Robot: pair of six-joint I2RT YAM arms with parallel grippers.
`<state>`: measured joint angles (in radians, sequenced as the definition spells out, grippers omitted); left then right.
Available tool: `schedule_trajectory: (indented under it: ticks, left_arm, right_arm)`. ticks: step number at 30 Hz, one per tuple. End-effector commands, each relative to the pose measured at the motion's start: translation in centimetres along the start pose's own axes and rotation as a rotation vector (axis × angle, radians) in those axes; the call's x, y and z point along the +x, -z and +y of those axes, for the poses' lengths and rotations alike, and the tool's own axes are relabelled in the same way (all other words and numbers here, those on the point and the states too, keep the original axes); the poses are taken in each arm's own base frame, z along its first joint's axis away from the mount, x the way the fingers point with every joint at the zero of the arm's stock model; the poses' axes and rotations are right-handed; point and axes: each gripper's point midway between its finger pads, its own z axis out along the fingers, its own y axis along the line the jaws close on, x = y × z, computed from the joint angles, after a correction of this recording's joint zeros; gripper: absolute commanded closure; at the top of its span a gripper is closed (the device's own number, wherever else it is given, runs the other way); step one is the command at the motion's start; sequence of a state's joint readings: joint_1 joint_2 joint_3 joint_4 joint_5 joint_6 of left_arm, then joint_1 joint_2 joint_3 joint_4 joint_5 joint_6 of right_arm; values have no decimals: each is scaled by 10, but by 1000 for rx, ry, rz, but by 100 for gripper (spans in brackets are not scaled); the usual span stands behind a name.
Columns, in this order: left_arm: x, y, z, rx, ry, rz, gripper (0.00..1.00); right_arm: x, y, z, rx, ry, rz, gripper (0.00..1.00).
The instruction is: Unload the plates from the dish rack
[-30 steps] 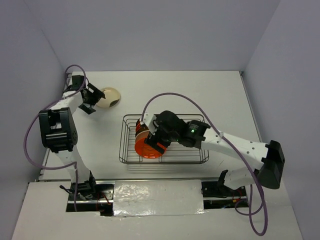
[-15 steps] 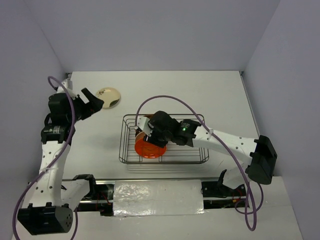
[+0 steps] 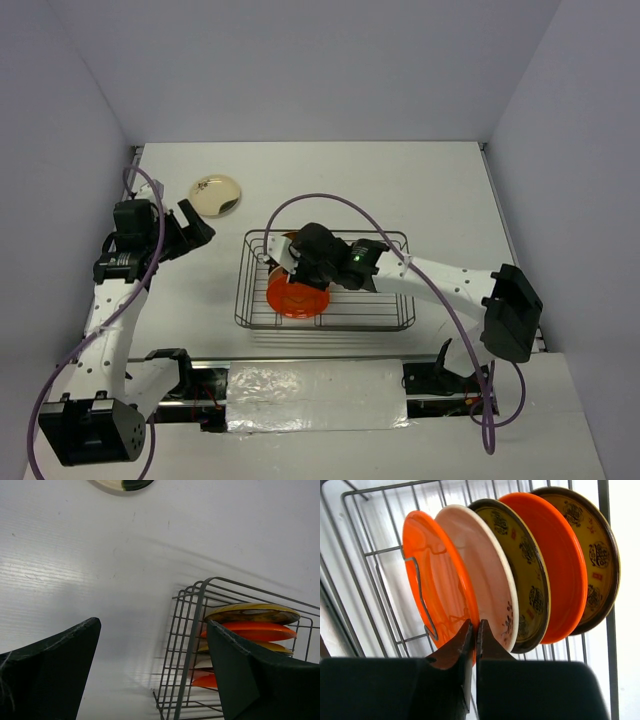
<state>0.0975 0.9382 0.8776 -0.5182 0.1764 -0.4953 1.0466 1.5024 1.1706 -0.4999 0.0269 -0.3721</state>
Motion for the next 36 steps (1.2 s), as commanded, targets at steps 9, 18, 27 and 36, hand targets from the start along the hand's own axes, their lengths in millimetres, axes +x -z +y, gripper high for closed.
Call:
schedule_trajectory:
  ticks: [9, 18, 27, 36]
  left_arm:
    - [-13, 18, -54, 293, -89, -43, 1]
    - [-28, 119, -155, 901, -288, -253, 0]
    - [-21, 154, -195, 1126, -362, -231, 1]
    - [3, 137, -227, 1133, -379, -133, 40]
  right_arm:
    - [-51, 60, -24, 96, -1, -162, 100]
    - [-101, 147, -61, 103, -164, -428, 100]
    - [-126, 196, -57, -45, -298, -668, 100]
    - [-151, 224, -65, -34, -383, -807, 100]
